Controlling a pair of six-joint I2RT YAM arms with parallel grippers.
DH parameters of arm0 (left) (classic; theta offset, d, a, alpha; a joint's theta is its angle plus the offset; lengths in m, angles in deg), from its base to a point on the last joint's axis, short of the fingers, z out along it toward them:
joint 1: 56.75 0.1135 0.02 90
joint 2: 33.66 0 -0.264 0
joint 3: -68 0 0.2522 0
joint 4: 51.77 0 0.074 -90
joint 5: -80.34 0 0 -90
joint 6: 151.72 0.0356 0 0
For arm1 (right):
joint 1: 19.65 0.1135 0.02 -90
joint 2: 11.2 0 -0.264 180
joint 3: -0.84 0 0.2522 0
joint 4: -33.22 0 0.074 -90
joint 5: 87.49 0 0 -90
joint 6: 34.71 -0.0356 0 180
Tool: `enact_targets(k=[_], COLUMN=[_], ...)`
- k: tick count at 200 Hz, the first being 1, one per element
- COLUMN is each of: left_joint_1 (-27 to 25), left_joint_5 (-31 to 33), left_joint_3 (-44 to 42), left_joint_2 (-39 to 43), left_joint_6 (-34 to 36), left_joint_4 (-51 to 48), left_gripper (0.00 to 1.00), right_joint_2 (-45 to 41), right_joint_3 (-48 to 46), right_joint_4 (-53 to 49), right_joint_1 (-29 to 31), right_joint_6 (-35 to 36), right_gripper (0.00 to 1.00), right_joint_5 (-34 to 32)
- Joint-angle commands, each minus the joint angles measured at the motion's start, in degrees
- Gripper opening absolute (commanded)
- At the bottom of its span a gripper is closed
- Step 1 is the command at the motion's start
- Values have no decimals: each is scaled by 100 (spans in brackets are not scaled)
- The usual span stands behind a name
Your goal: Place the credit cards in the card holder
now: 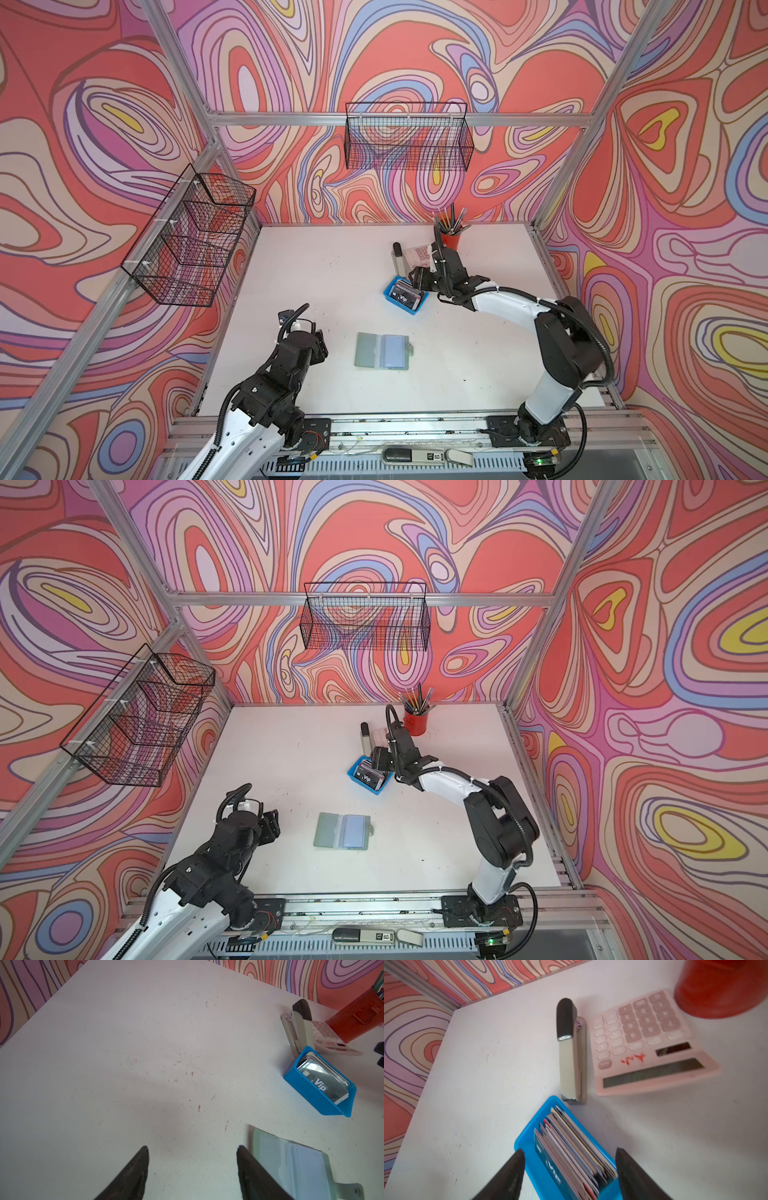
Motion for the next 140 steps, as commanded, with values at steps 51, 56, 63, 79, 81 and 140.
enact_targets(k=[51, 56, 63, 79, 81, 140], left_joint_1=[22, 18, 22, 23, 20, 21], left_joint_5=[65, 57, 65, 62, 63, 62], left_joint_3=[-39, -34, -39, -30, -30, -30], left_joint_2=[-17, -29, -36, -47, -47, -59], left_joint_6=[-84, -79, -78, -73, -77, -72], left_joint_4=[-137, -131, -128, -130, -133, -128], left_gripper=[69, 69, 69, 69, 69, 69], right_joint_2=[1392, 1408, 1420, 1430, 1423, 843], right_joint_3=[1093, 1104, 1097, 1043, 1026, 299], right_joint_4=[-1326, -1351, -1371, -1417, -1413, -1004], right_joint_1=[-14, -14, -14, -13, -14, -13], right_joint_6=[1724, 1746, 1780, 1787, 1786, 1182], right_gripper=[87, 87, 87, 87, 87, 83], right_joint_5=[365, 362, 378, 480, 505, 829])
